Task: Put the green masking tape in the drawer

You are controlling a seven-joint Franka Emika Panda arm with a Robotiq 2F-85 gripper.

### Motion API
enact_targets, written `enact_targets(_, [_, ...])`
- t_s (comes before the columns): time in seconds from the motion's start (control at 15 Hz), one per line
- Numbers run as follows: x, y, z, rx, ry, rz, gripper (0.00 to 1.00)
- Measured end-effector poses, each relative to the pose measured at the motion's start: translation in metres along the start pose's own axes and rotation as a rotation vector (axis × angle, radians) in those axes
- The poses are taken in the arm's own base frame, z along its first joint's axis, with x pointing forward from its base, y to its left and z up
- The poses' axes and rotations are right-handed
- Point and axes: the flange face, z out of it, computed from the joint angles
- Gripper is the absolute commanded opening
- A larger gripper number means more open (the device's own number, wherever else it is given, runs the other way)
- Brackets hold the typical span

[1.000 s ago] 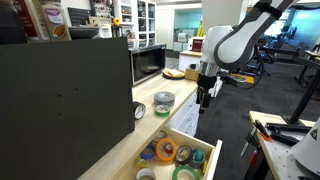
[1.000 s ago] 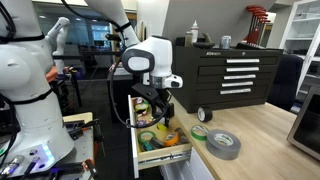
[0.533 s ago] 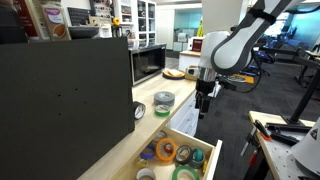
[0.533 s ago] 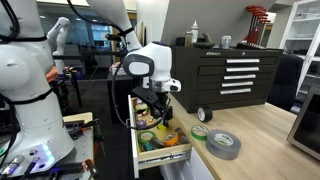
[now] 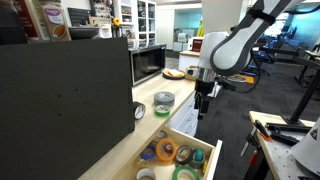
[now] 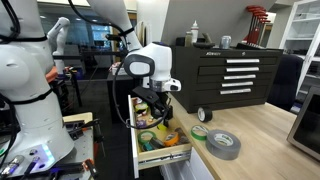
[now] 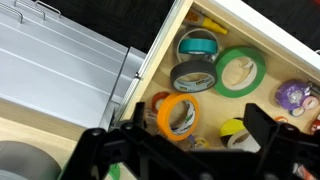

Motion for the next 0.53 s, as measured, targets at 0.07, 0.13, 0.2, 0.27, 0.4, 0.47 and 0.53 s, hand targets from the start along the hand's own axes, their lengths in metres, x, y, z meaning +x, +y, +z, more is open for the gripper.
enact_targets(0.07, [0.005,-0.003,0.0,0.0,0.003,-0.013,1.0])
enact_targets(0.13, [0.011,-0.005,0.001,0.001,0.007,-0.027,1.0])
enact_targets(0.2, [0.018,-0.008,0.003,0.004,0.009,-0.043,1.0])
enact_targets(0.27, [0.025,-0.012,0.005,0.006,0.012,-0.061,1.0])
enact_targets(0.4, [0.038,-0.016,0.01,0.013,0.014,-0.097,1.0])
enact_targets(0.47, [0.044,-0.016,0.013,0.017,0.016,-0.116,1.0])
enact_targets(0.53, [0.048,-0.015,0.017,0.021,0.017,-0.134,1.0])
